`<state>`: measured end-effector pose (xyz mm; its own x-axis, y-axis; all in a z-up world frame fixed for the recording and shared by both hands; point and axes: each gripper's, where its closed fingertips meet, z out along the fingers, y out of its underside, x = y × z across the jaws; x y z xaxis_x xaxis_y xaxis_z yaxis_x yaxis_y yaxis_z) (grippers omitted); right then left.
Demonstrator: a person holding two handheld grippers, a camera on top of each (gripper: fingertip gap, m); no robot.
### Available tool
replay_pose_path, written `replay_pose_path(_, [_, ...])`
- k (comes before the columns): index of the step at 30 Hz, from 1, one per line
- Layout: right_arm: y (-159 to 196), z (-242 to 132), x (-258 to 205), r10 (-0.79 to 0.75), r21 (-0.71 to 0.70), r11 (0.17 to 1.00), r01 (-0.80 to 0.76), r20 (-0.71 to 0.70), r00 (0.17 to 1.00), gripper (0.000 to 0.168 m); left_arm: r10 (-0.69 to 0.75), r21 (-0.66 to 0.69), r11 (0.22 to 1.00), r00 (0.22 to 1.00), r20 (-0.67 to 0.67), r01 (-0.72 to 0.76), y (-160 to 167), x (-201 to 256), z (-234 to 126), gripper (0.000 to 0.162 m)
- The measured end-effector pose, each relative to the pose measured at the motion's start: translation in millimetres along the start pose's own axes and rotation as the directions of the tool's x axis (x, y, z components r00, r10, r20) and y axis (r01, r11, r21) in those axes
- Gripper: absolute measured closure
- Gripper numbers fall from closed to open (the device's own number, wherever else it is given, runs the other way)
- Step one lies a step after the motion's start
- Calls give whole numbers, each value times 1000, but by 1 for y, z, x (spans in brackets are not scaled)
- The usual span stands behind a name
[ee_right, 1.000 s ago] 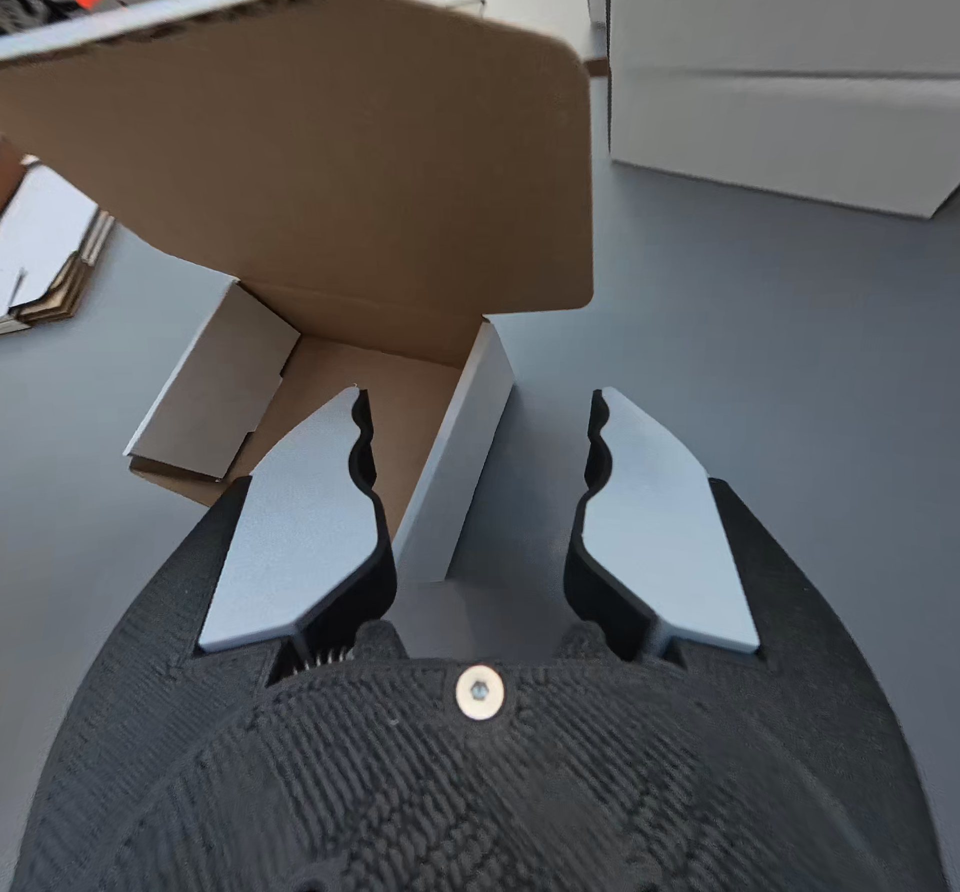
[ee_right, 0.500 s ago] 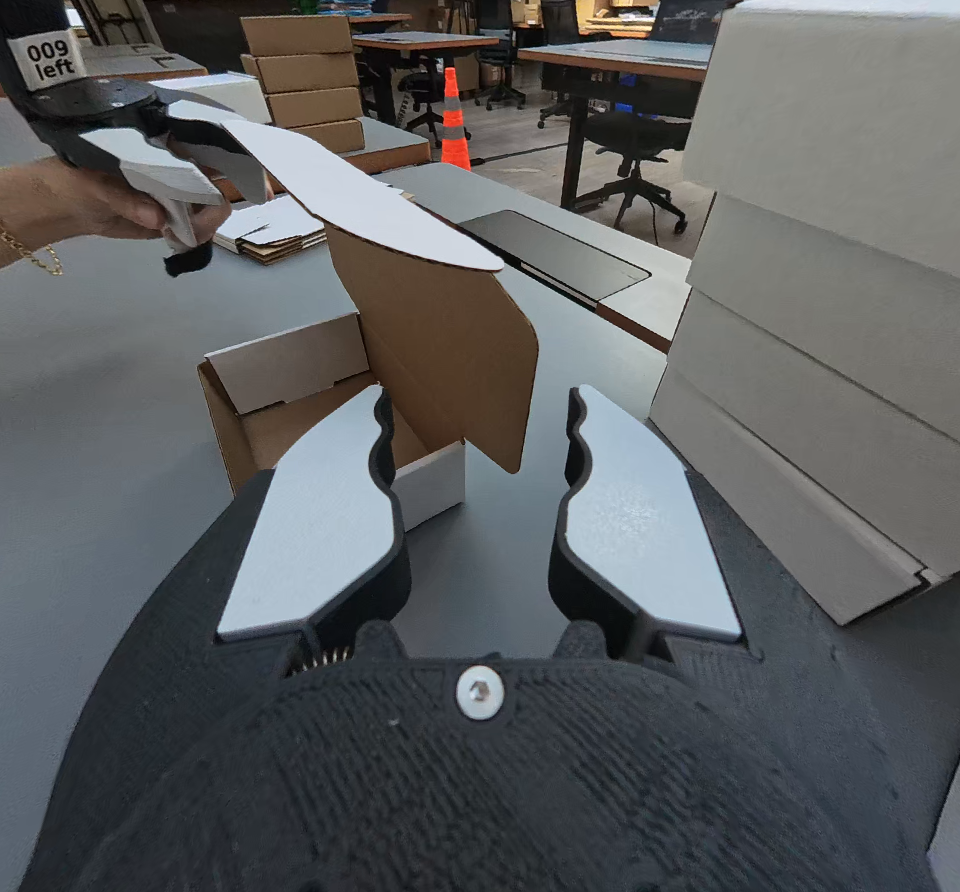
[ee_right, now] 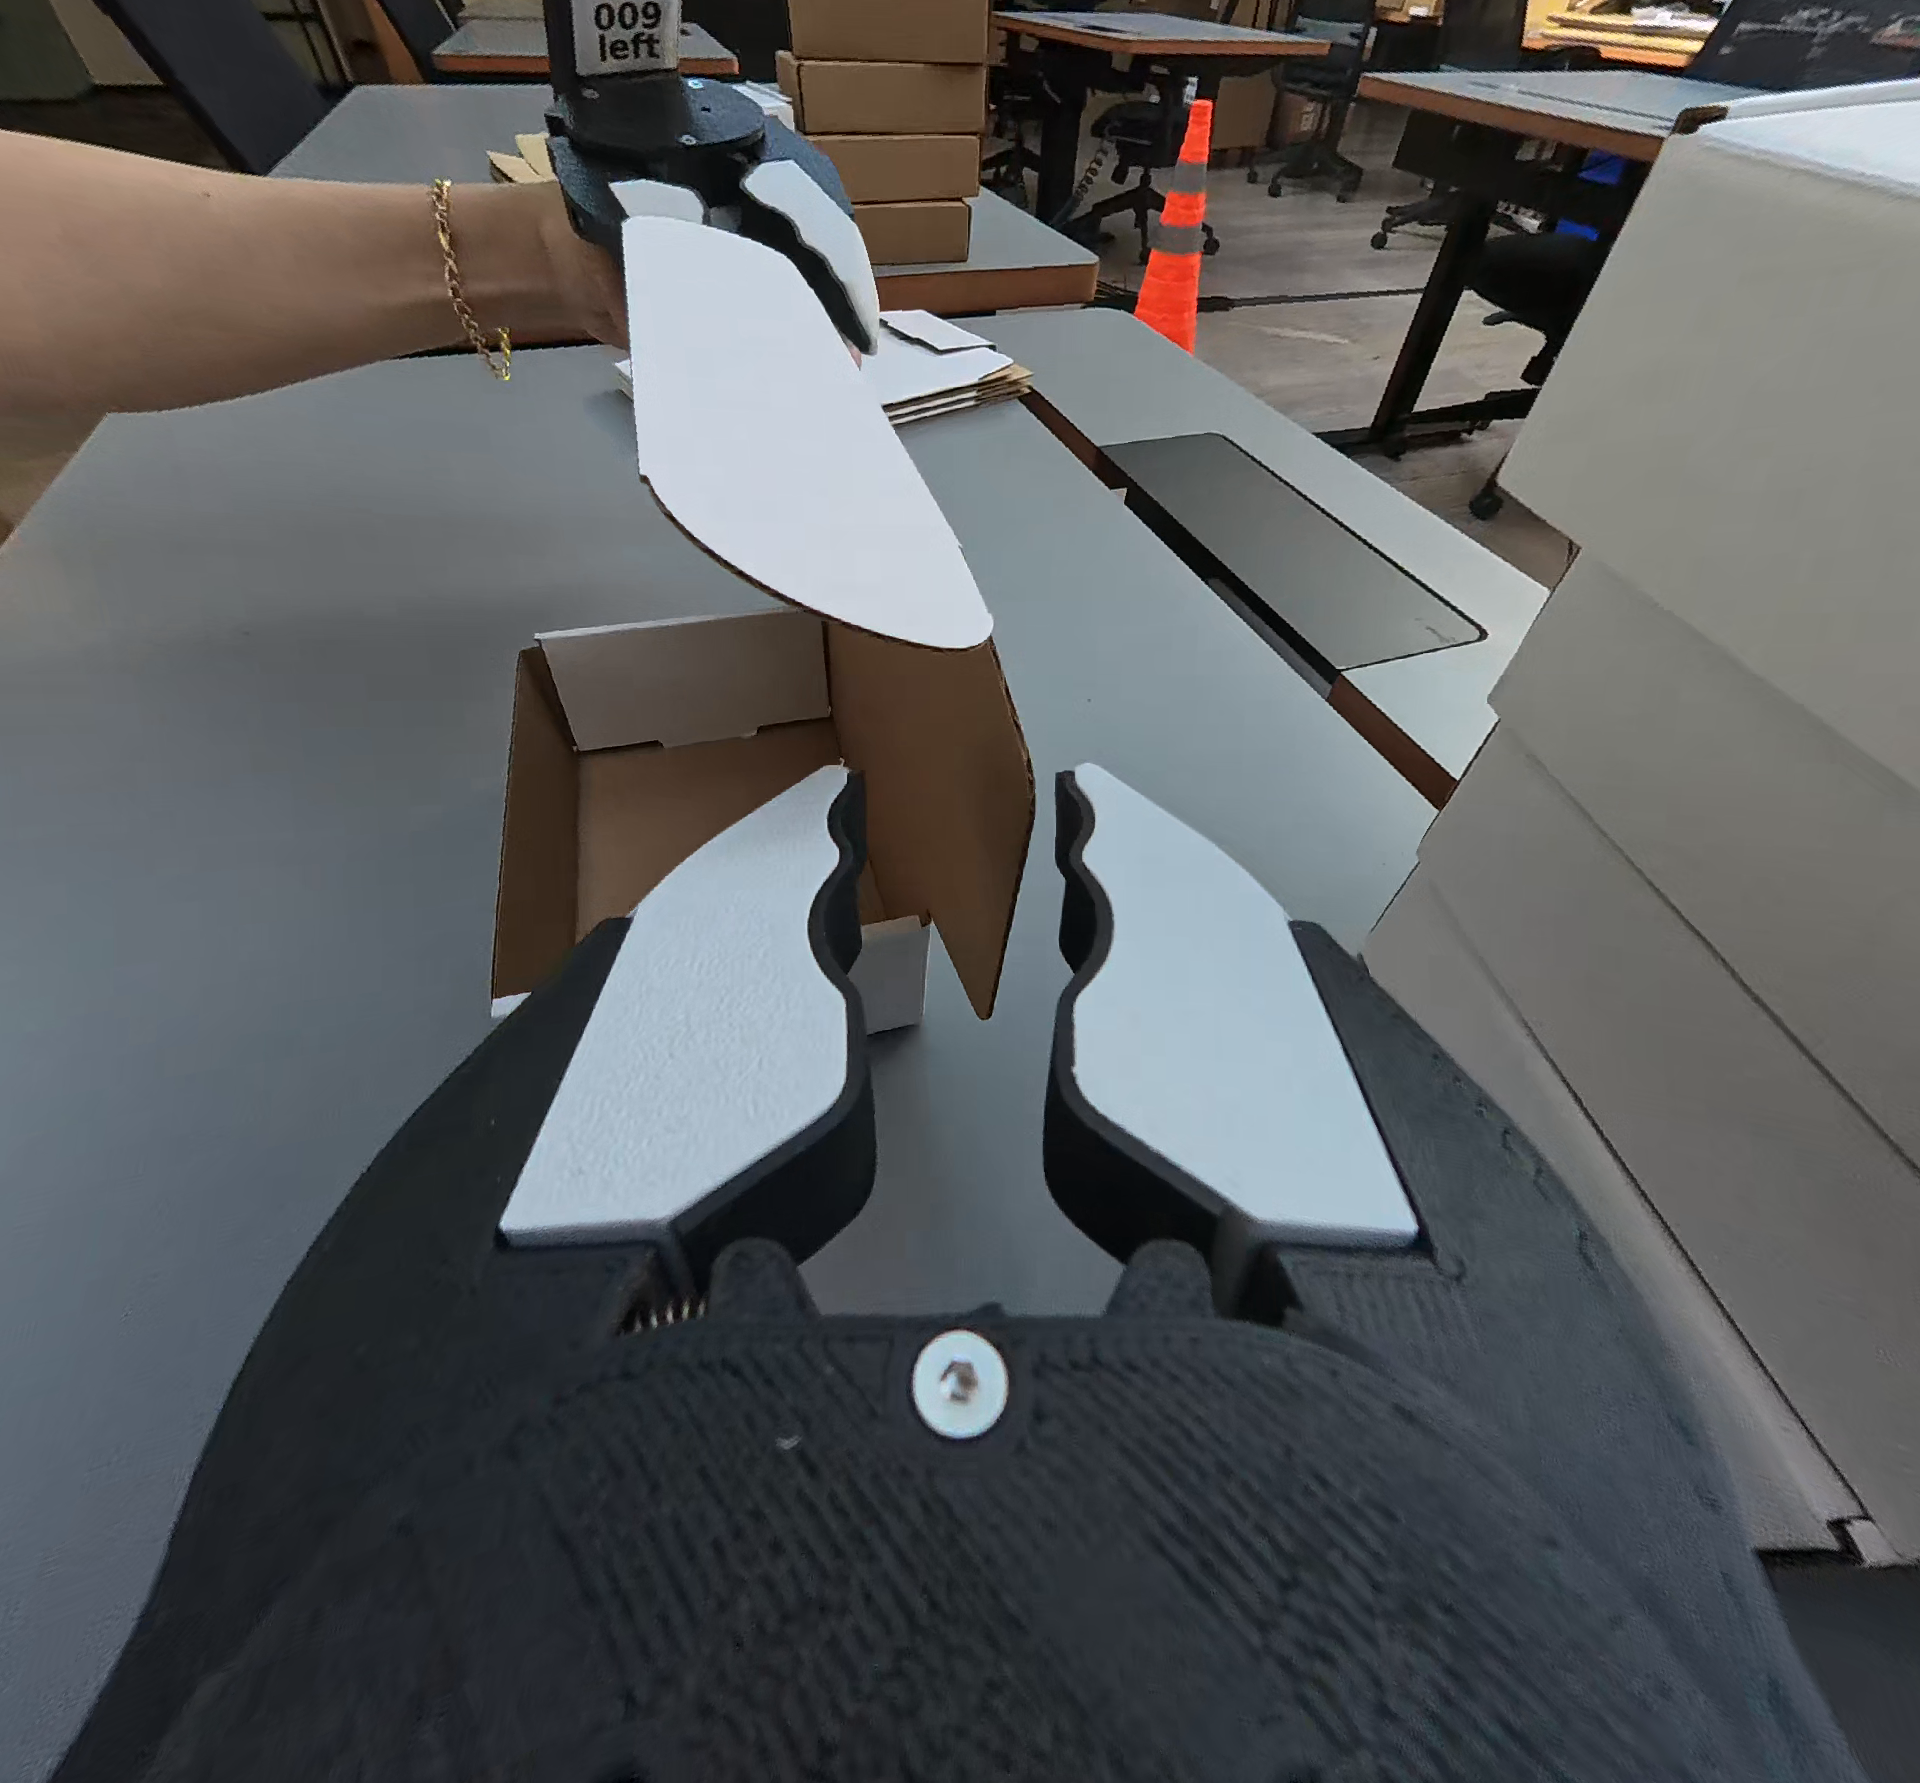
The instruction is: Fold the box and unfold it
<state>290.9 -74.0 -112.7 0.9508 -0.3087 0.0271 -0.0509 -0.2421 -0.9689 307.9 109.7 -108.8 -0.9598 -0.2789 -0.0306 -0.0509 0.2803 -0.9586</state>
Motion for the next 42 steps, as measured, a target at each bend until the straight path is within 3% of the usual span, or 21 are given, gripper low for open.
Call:
replay_pose_path(6, [-4, 4, 0, -24, 13, 1000, 24, 29, 999, 154, -33, -10, 999, 996, -79, 32, 4, 3, 2, 156])
replay_pose_path(10, [-10, -2, 6, 7, 48, 999, -7, 10, 1000, 153, -13, -29, 1000, 996, -94, 11, 5, 4, 1, 157])
replay_pose_path(12, [-12, -5, 4, 14, 63, 998, -16, 34, 999, 163, -3, -35, 999, 995, -105, 0, 4, 6, 1, 157])
replay_pose_path(19, [-10, -5, 5, 35, 54, 998, -36, 9, 999, 163, -30, -59, 998, 992, -123, 23, 5, 11, -1, 160])
replay_pose_path(30, [-3, -6, 0, -56, 2, 998, 56, 9, 998, 164, -49, -81, 996, 988, -143, 38, 8, 18, -5, 160])
replay_pose_path(36, [-1, -5, 1, -52, -9, 999, 51, -75, 996, 164, -100, -77, 992, 994, -40, 96, 8, 11, -4, 159])
replay_pose_path(40, [-5, 0, 5, 68, 24, 998, -65, -186, 980, 165, -188, -94, 973, 961, 204, 210, 7, -4, -3, 158])
replay_pose_path(42, [-7, 6, 7, 118, 27, 993, -115, -260, 959, 165, -165, -106, 972, 929, 330, 210, 7, -7, -3, 160])
